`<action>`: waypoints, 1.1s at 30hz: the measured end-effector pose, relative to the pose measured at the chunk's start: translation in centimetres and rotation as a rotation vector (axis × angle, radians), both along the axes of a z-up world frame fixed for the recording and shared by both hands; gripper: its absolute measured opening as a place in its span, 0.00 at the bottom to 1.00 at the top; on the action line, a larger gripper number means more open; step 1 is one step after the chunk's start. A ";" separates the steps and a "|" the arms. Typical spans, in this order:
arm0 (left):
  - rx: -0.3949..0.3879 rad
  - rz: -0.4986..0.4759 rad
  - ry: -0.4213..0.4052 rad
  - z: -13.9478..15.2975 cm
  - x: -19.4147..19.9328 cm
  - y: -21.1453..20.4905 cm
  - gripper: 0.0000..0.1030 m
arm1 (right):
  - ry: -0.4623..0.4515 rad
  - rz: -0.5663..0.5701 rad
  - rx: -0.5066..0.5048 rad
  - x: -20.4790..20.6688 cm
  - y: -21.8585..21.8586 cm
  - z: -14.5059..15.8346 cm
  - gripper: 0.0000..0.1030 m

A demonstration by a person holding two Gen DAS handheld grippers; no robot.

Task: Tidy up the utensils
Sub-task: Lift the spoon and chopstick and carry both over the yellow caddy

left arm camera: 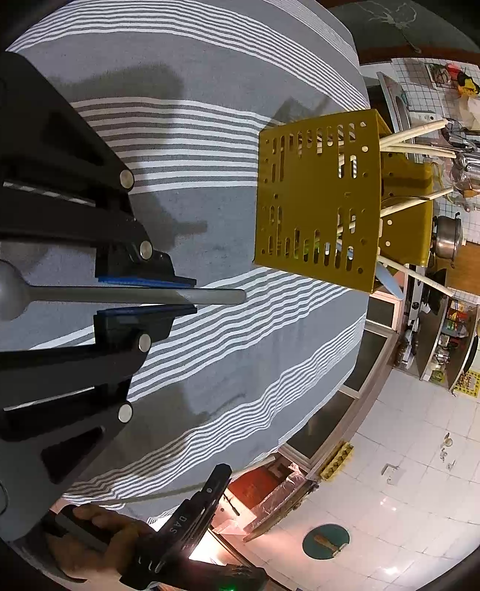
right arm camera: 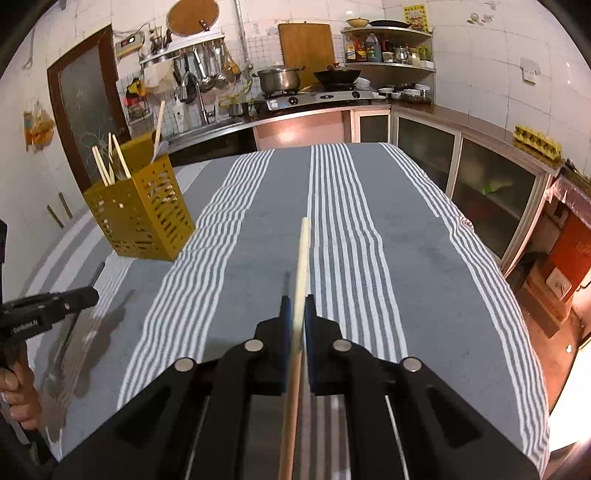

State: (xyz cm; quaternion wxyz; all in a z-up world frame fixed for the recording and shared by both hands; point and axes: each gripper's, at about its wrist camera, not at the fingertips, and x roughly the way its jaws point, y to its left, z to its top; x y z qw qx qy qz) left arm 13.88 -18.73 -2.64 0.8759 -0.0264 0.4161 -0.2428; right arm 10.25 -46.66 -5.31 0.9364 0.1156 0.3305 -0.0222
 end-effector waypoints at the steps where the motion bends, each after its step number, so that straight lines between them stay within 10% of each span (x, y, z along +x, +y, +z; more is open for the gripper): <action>1: -0.003 0.001 -0.002 0.1 0.0 0.1 0.06 | -0.002 -0.004 0.021 0.0 -0.1 0.0 0.07; 20: -0.004 -0.027 -0.003 -0.2 -0.1 0.4 0.06 | 0.271 0.089 -0.114 5.0 2.4 -5.3 0.20; 23: -0.009 -0.023 -0.007 0.0 0.1 0.6 0.06 | 0.267 0.103 -0.121 5.2 2.2 -5.3 0.06; 33: -0.031 -0.014 -0.046 1.9 0.2 1.7 0.06 | -0.039 0.061 0.009 1.3 1.6 1.9 0.06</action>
